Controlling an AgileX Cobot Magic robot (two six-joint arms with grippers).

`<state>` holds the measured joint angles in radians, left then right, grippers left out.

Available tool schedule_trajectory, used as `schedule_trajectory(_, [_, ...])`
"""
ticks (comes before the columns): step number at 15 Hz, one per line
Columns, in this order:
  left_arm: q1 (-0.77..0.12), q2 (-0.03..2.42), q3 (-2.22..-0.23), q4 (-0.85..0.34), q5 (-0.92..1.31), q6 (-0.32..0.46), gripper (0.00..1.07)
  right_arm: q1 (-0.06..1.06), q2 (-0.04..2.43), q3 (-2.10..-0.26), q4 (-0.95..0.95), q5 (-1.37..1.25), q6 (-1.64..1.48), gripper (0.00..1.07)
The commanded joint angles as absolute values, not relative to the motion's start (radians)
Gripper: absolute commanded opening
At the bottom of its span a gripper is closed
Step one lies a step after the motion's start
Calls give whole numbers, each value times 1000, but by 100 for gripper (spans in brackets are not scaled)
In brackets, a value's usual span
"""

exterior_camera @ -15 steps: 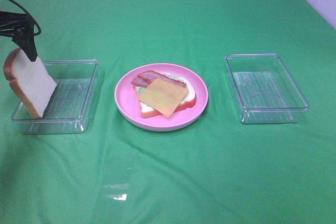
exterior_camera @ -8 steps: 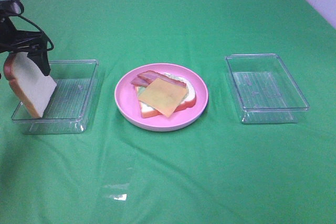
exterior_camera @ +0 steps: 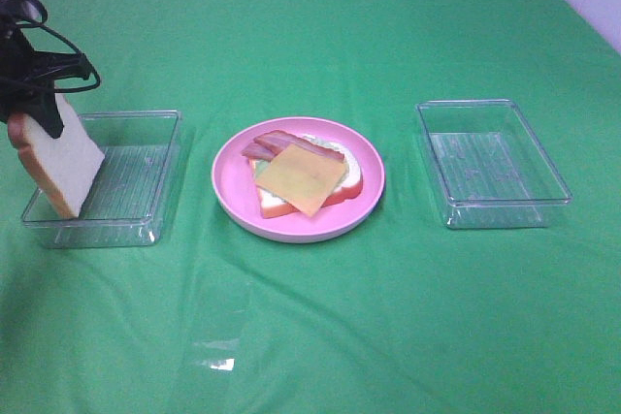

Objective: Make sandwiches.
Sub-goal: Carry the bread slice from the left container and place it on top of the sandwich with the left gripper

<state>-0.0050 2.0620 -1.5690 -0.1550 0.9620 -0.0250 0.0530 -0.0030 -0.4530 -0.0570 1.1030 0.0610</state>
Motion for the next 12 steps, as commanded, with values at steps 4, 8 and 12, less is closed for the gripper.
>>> schedule_trajectory(4, [-10, 2020, -1565, -271, 968, -17, 2, 48, -30, -451, -57, 1101, 51, 95])
schedule_trajectory(8, [-10, 1921, -1641, -553, 990, 72, 2, 48, -30, -451, -57, 1101, 51, 95])
schedule_trajectory(12, [-81, 1922, -1685, -775, 957, 183, 2, 48, -30, -451, -55, 1101, 51, 95])
